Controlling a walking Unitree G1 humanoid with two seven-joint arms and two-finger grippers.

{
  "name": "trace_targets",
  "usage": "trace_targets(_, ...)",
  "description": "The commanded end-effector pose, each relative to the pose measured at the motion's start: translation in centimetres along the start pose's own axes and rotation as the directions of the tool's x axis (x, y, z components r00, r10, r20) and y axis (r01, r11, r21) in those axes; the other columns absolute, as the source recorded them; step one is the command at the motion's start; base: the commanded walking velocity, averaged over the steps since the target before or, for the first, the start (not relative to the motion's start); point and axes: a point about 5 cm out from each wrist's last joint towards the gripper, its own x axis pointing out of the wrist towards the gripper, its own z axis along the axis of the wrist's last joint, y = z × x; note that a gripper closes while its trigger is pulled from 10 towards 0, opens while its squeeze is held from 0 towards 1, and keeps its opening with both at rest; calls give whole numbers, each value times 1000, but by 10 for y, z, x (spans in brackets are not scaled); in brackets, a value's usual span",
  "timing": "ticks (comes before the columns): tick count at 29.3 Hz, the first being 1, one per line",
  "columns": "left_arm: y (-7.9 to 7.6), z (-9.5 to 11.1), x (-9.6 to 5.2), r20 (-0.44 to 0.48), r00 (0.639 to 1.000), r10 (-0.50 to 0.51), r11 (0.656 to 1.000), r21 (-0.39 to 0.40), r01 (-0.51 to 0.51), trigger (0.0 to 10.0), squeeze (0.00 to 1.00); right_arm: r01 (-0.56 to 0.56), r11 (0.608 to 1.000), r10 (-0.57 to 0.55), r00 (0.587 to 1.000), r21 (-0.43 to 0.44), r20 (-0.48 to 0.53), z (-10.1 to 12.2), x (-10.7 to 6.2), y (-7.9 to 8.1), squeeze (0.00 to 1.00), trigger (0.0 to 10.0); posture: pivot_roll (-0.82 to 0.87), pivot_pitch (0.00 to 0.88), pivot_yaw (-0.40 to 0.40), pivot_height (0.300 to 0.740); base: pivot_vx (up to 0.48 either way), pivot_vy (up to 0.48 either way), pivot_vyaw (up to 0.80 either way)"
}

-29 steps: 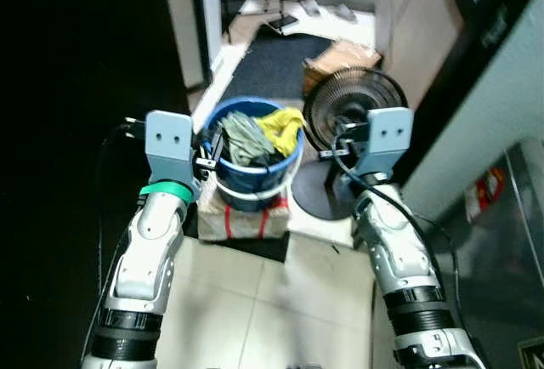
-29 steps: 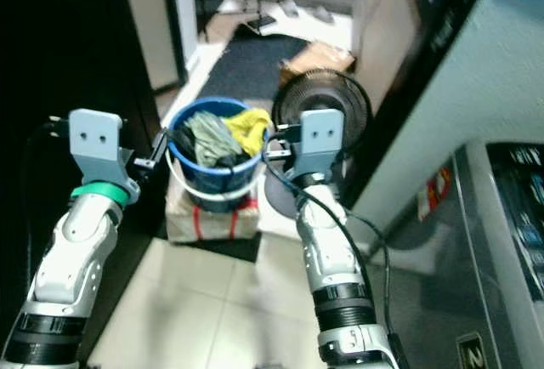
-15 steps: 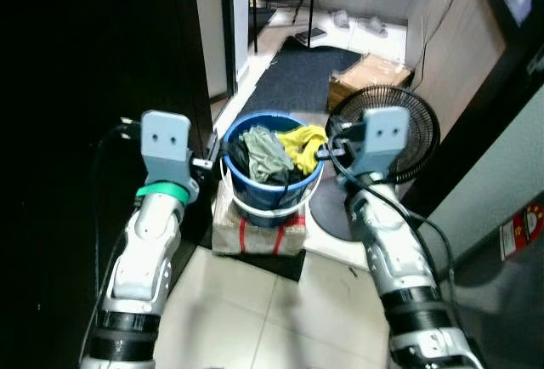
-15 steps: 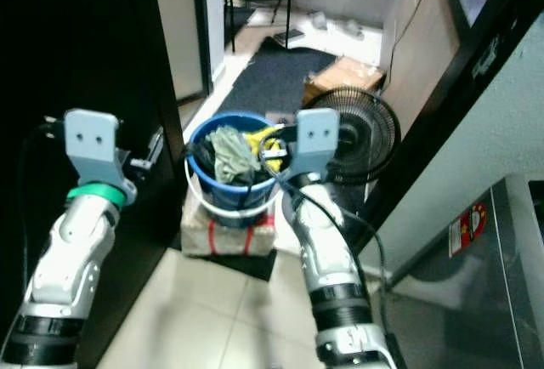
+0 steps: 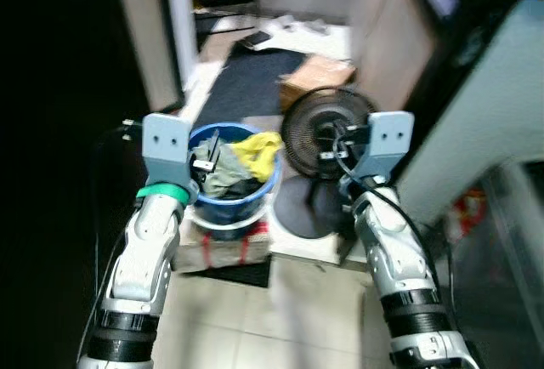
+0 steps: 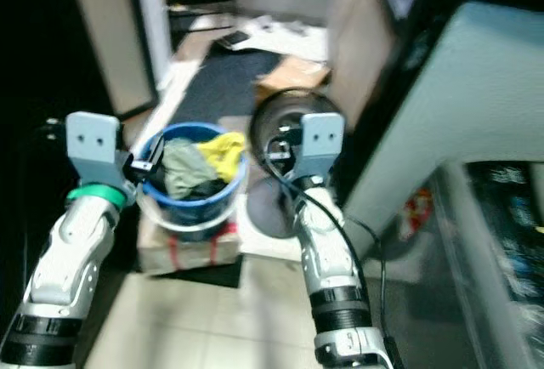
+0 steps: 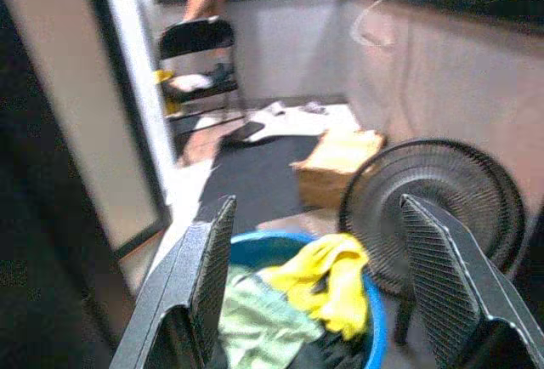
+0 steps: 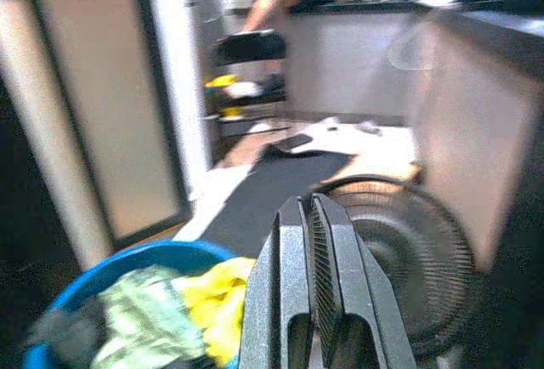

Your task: Clothes washing

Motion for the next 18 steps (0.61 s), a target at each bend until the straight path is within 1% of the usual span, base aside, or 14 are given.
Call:
trace_targets(1,7,-4,-3,-21,1000,20,1000,11,-19,10000,0,-26,1000,26,1000,15,-9,-3,0,10,0,10000,51,0,10,735,289,0,0)
trace_targets(7,7,-4,-2,-19,1000,20,1000,16,-19,10000,0,-30,1000,30,1000,9,-8,-2,0,11,0,10000,52,0,10,735,296,0,0)
trace_targets(11,7,-4,-2,-18,1000,21,1000,17,-20,10000,0,-37,999,37,999,1,-5,-2,0,12,0,10000,52,0,10,735,0,0,0)
trace_targets(14,7,-4,-2,-19,1000,21,1000,16,-21,10000,0,-40,999,40,999,-20,-10,-2,1,12,0,10000,52,0,10,735,0,0,800)
trace_targets(17,7,-4,-2,-20,1000,21,1000,16,-21,10000,0,-40,999,40,999,-22,-7,-2,1,12,0,10000,51,0,10,735,0,0,800)
trace_targets(18,7,-4,-2,-20,1000,21,1000,15,-21,10000,0,-40,999,40,999,-21,-6,-2,1,12,0,10000,51,0,10,735,0,0,0)
